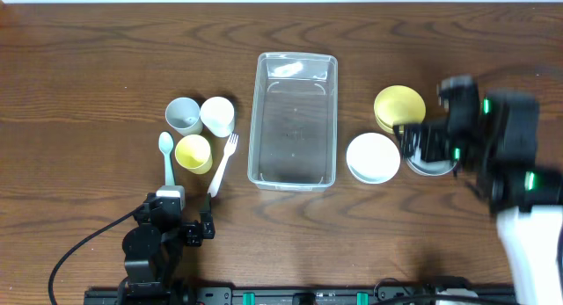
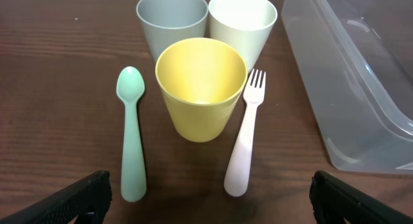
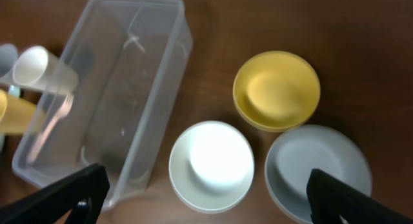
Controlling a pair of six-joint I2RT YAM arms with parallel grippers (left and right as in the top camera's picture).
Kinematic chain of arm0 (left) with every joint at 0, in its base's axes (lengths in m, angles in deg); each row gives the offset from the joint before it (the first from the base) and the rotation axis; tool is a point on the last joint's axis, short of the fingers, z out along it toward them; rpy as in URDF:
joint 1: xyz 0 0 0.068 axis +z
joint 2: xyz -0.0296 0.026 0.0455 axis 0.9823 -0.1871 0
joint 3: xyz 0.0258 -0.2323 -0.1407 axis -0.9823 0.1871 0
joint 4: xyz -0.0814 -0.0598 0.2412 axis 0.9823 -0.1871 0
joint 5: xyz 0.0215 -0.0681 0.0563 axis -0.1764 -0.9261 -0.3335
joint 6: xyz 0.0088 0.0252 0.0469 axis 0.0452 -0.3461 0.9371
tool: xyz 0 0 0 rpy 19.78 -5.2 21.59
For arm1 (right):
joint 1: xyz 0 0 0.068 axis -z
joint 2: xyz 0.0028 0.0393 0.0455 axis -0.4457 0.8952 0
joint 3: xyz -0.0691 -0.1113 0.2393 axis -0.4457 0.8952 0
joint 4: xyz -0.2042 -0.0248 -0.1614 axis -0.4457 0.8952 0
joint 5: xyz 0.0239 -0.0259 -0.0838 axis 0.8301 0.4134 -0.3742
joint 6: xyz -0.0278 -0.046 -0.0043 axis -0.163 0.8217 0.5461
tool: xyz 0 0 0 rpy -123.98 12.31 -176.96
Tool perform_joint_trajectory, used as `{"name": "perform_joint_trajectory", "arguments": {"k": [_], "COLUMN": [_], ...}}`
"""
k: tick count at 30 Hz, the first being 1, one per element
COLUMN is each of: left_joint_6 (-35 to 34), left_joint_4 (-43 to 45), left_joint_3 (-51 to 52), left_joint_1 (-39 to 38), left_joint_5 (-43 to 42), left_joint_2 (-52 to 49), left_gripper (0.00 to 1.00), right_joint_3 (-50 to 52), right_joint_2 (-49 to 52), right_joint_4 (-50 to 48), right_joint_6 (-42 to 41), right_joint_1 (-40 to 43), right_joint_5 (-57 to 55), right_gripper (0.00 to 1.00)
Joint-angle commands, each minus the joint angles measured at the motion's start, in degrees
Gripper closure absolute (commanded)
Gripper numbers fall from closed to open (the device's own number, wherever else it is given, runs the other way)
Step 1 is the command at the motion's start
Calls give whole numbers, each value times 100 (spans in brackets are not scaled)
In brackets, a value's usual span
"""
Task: Pack container
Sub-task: 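Move the right gripper to the grey bowl and grasp its rim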
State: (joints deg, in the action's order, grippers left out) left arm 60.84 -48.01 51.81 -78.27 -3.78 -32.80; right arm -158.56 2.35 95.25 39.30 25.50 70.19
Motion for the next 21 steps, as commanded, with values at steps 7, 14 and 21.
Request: {"name": "perform_joint_trajectory", "arguments": {"k": [7, 14, 21], "left_joint_6": [59, 59, 59], "left_joint_4": [17, 20, 17], "left_joint_3": [70, 70, 70], "left_joint_1": [-17, -17, -17], "left_joint_5": [61, 61, 61], "left_joint_2": [37, 37, 37], "left_gripper": [2, 2, 2], "right_joint_3": [-2413, -2387, -1735], "right_joint_2": [2369, 3018, 3228], "right_joint_4": [671, 1294, 1464], "right_joint_6": [122, -1392, -1622], "right_joint_1": [114, 756, 1322], "right_joint_5": [-313, -1534, -1733], "right_gripper": [1, 4, 5]}}
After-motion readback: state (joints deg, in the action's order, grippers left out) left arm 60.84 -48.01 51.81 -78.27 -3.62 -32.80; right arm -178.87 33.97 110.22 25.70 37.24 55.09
